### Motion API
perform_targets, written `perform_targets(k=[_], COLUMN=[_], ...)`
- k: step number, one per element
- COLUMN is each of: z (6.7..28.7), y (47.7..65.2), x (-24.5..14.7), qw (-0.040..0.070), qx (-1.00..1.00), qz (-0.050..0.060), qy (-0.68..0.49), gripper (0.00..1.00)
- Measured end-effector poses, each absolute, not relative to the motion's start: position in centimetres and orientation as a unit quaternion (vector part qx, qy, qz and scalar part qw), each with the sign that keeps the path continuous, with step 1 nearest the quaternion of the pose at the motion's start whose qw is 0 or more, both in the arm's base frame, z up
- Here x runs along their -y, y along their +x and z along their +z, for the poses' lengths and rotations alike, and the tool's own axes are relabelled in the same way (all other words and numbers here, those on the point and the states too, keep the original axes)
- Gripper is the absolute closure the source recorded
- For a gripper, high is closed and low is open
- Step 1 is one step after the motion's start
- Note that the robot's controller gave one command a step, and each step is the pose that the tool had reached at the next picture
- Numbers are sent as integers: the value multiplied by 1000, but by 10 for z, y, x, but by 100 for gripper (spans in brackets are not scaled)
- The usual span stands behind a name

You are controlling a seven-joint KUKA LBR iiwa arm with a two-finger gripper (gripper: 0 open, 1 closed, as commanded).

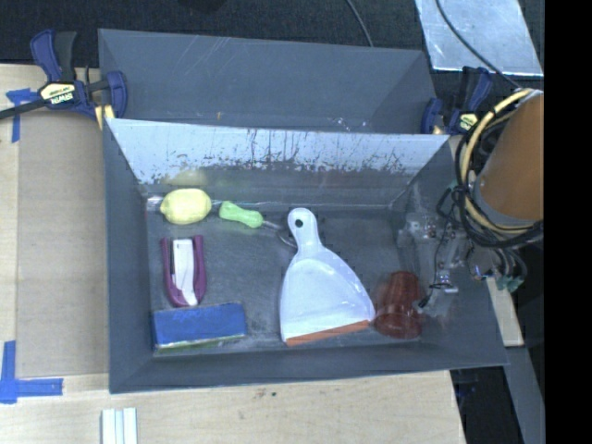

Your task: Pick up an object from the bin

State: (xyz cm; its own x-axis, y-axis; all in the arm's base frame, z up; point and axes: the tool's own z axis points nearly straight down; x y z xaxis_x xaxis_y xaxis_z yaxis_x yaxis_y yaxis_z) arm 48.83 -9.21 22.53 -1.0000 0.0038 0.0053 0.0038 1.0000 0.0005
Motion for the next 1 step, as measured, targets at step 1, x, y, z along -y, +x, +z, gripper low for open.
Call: perform_targets(k=[1], z=[230], y=[490], x=[92], qw=[-2], qx=[1000], qz=[0], qy=[0], gripper=[0])
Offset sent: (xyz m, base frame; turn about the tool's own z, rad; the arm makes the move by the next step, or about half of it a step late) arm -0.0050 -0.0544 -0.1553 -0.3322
